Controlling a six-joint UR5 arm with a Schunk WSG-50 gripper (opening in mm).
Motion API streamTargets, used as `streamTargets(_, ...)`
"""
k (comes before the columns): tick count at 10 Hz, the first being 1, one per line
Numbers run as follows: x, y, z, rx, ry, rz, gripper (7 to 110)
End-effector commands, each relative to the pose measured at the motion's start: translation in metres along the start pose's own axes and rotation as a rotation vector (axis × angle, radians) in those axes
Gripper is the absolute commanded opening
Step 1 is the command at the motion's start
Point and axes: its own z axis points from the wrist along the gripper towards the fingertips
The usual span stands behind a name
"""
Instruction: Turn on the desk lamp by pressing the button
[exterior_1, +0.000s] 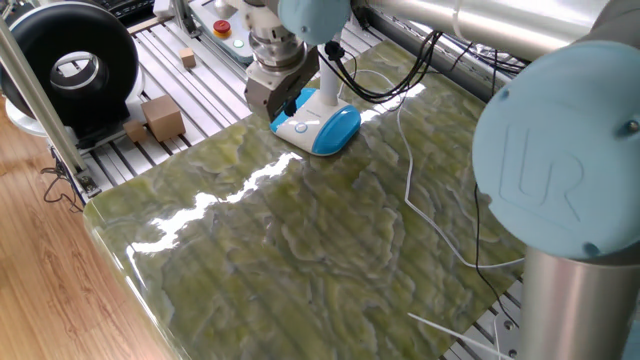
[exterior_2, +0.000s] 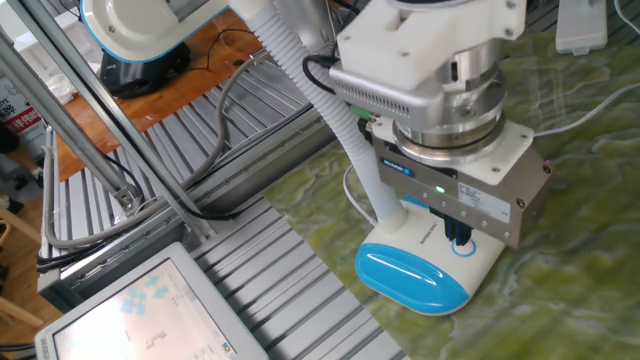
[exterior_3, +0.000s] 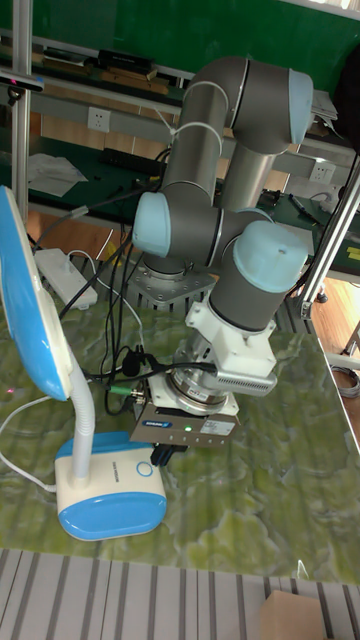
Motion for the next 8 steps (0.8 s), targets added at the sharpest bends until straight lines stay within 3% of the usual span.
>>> streamTargets(1, 0.003, 0.001, 0.013, -0.031, -0.004, 0.006, 7)
streamTargets(5, 0.008, -0.004, 0.022, -0.033, -0.010, 0.000, 7)
streamTargets(8, 0.009, 0.011, 0.015, -0.067, -0.004, 0.006, 7)
